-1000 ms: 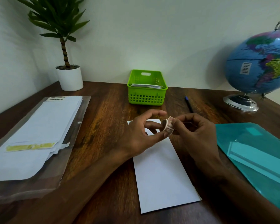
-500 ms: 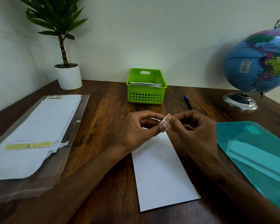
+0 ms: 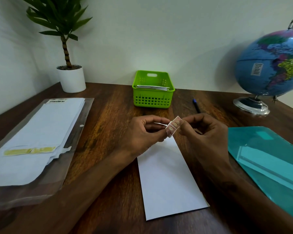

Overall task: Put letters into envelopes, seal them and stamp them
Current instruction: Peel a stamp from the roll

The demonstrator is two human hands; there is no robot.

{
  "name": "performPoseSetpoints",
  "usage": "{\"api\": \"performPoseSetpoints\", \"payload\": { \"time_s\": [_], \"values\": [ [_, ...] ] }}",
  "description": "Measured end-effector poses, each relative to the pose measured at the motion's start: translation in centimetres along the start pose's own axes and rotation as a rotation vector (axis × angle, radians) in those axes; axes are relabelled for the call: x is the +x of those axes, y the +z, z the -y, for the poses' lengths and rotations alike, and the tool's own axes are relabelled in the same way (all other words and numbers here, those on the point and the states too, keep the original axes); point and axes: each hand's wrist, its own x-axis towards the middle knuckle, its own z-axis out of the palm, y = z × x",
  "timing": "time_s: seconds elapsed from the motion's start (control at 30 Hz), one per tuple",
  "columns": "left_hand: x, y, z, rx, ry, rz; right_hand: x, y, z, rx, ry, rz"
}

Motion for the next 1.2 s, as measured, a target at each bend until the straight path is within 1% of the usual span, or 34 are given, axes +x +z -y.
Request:
{"api": "performPoseSetpoints", "payload": {
  "time_s": [0.1,0.2,0.3,0.4,0.47,0.57,0.63,0.77,0.83,0.97,1.03,1.2],
  "values": [
    [0.0,-0.1,0.1,-0.020,-0.022,-0.003,0.1,0.1,0.0,-0.008,0.018,-0.011],
    [-0.1,-0.2,0.2,-0.050,-0.042,0.005,0.3,-0.2,-0.1,0.039,0.083,-0.032],
    [-0.1,-0.2,0.3,-0.051,-0.037,0.007,0.5,-0.3,-0.6,0.080,0.190,-0.049],
    [-0.1,-0.2,0.4,-0.018,-0.021,-0.029,0.7,-0.4,-1.0,0.163,0.338,-0.079],
    [-0.1,-0.3,0.5,0.040,-0.007,-0.082,0.8,-0.5,-1.1,0.228,0.418,-0.093],
    [0.4,-0.2,0.3,0.257,0.049,-0.163,1.1,-0.9,-1.1,0.300,0.526,-0.147],
    [1.3,0.1,0.0,0.341,0.092,-0.181,1.3,-0.7,-1.3,0.311,0.581,-0.193],
    [5.4,2.0,-0.5,0.503,0.150,-0.128,1.3,-0.5,-2.0,0.318,0.628,-0.292],
    [8.0,3.1,-0.7,0.566,0.172,-0.055,1.2,-0.4,-2.5,0.335,0.653,-0.342],
    [12.7,5.5,-0.7,0.726,0.248,0.096,1.2,-0.4,-2.8,0.305,0.643,-0.351],
    [14.5,6.7,-0.3,0.764,0.266,0.140,1.3,-0.4,-2.8,0.297,0.622,-0.369],
    [17.3,9.2,1.0,0.790,0.226,0.238,1.4,-0.3,-2.7,0.305,0.587,-0.407]
  ]
}}
